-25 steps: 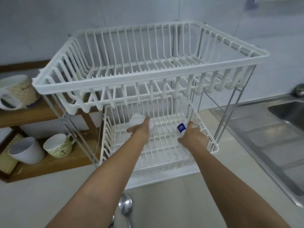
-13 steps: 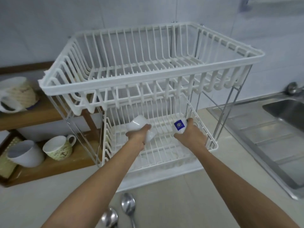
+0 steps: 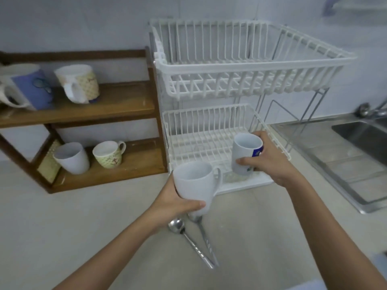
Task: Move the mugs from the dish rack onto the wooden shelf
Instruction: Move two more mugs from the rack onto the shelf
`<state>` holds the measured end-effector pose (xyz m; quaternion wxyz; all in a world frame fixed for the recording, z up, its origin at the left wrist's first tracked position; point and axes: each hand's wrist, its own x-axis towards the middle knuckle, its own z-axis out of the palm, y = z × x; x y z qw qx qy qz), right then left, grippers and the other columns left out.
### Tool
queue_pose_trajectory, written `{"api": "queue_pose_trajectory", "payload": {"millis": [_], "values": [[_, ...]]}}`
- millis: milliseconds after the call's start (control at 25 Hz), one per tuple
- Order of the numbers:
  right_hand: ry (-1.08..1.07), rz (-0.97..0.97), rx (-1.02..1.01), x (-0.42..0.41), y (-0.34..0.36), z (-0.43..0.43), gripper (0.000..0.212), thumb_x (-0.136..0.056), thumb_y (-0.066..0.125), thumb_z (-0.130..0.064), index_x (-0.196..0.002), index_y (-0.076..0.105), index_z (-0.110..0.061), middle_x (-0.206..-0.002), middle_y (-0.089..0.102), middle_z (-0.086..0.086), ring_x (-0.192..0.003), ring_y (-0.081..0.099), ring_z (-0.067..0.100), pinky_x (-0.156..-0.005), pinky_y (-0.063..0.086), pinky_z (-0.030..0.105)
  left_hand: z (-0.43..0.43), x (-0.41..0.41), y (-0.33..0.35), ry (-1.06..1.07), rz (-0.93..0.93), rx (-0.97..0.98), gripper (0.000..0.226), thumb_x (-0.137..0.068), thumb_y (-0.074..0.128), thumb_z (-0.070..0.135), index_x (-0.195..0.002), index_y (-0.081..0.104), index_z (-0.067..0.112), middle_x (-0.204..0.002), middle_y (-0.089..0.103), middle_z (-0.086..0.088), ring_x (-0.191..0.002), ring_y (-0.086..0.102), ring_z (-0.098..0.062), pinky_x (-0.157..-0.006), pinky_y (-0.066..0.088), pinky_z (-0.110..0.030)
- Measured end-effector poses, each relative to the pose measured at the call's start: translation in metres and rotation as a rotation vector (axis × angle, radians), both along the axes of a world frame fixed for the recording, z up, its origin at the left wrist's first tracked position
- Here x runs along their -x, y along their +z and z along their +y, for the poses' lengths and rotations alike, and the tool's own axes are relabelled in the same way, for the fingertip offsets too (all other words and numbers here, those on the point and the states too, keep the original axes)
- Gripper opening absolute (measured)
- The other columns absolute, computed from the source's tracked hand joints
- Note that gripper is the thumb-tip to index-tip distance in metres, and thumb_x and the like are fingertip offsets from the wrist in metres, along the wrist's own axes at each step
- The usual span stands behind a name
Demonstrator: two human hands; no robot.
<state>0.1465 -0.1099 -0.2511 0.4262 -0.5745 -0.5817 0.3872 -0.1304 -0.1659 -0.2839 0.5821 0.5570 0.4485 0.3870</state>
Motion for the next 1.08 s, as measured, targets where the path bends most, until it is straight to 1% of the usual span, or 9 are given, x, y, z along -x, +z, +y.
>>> {"api": "queue_pose_trajectory", "payload": {"millis": [200, 320, 440, 520, 600, 720, 800, 960, 1080], "values": [[0.244, -0.115, -0.083, 0.070, 0.030, -0.055, 0.064, -0.051, 0.088, -0.034, -0.104, 0.053, -0.042, -0.097, 0.064, -0.018, -0.083, 0.064, 0.002, -0.066, 0.051, 0.013, -0.029, 0.098, -0.011, 0.108, 0.144, -0.057, 0.086, -0.049, 0.090, 0.024, -0.122, 0.045, 0.036, -0.119, 0.059, 0.015, -0.100, 0.058, 0.006, -0.077, 0.055, -0.018], [0.386, -0.115, -0.112, 0.133, 0.046, -0.068, 0.064, -0.054, 0.089, -0.032, -0.107, 0.054, -0.039, -0.101, 0.063, -0.017, -0.091, 0.064, 0.004, -0.070, 0.052, 0.015, -0.025, 0.147, -0.018, 0.253, 0.186, -0.079, 0.090, -0.050, 0.092, 0.026, -0.125, 0.043, 0.034, -0.118, 0.057, 0.015, -0.106, 0.056, -0.002, -0.082, 0.053, -0.024], [0.413, -0.124, -0.164, 0.199, 0.057, -0.068, 0.066, -0.053, 0.089, -0.034, -0.107, 0.051, -0.043, -0.101, 0.061, -0.023, -0.094, 0.061, -0.001, -0.069, 0.050, 0.011, -0.018, 0.188, -0.028, 0.410, 0.226, -0.075, 0.092, -0.051, 0.092, 0.026, -0.126, 0.039, 0.033, -0.116, 0.055, 0.013, -0.106, 0.054, -0.008, -0.080, 0.052, -0.029], [0.382, -0.128, -0.227, 0.238, 0.066, -0.059, 0.067, -0.052, 0.088, -0.038, -0.107, 0.050, -0.046, -0.100, 0.060, -0.028, -0.094, 0.060, -0.006, -0.066, 0.050, 0.008, -0.013, 0.210, -0.034, 0.472, 0.259, -0.076, 0.094, -0.050, 0.092, 0.029, -0.126, 0.037, 0.034, -0.116, 0.054, 0.010, -0.105, 0.053, -0.012, -0.081, 0.053, -0.033], [0.280, -0.139, -0.298, 0.274, 0.079, -0.039, 0.068, -0.051, 0.087, -0.044, -0.107, 0.049, -0.047, -0.099, 0.061, -0.028, -0.093, 0.060, -0.007, -0.063, 0.051, 0.010, -0.008, 0.225, -0.036, 0.506, 0.273, -0.076, 0.095, -0.050, 0.092, 0.034, -0.126, 0.035, 0.037, -0.116, 0.052, 0.009, -0.105, 0.052, -0.013, -0.083, 0.055, -0.036], [0.052, -0.181, -0.374, 0.313, 0.104, 0.017, 0.074, -0.055, 0.085, -0.047, -0.117, 0.048, -0.033, -0.104, 0.062, -0.016, -0.095, 0.061, 0.006, -0.072, 0.050, 0.023, 0.000, 0.234, -0.035, 0.539, 0.283, -0.073, 0.096, -0.050, 0.091, 0.036, -0.128, 0.036, 0.033, -0.117, 0.053, 0.006, -0.107, 0.053, -0.017, -0.085, 0.056, -0.041], [-0.072, -0.236, -0.388, 0.327, 0.119, 0.059, 0.074, -0.058, 0.086, -0.043, -0.119, 0.049, -0.023, -0.108, 0.062, -0.005, -0.098, 0.060, 0.016, -0.069, 0.046, 0.025, 0.002, 0.236, -0.035, 0.547, 0.260, -0.076, 0.097, -0.050, 0.091, 0.036, -0.129, 0.035, 0.033, -0.118, 0.052, 0.005, -0.108, 0.053, -0.018, -0.085, 0.056, -0.042], [-0.202, -0.365, -0.250, 0.338, 0.127, 0.126, 0.079, -0.063, 0.087, -0.037, -0.126, 0.047, -0.013, -0.121, 0.060, 0.009, -0.108, 0.059, 0.025, -0.073, 0.046, 0.030, 0.002, 0.237, -0.036, 0.512, 0.229, -0.079, 0.097, -0.048, 0.091, 0.037, -0.126, 0.034, 0.036, -0.115, 0.052, 0.008, -0.106, 0.052, -0.014, -0.083, 0.057, -0.037], [-0.227, -0.360, -0.176, 0.342, 0.119, 0.152, 0.080, -0.065, 0.086, -0.035, -0.129, 0.045, -0.011, -0.126, 0.058, 0.012, -0.114, 0.056, 0.029, -0.088, 0.049, 0.039, 0.002, 0.238, -0.037, 0.476, 0.230, -0.085, 0.099, -0.046, 0.091, 0.037, -0.128, 0.034, 0.037, -0.114, 0.052, 0.013, -0.104, 0.052, -0.010, -0.081, 0.057, -0.034]]}}
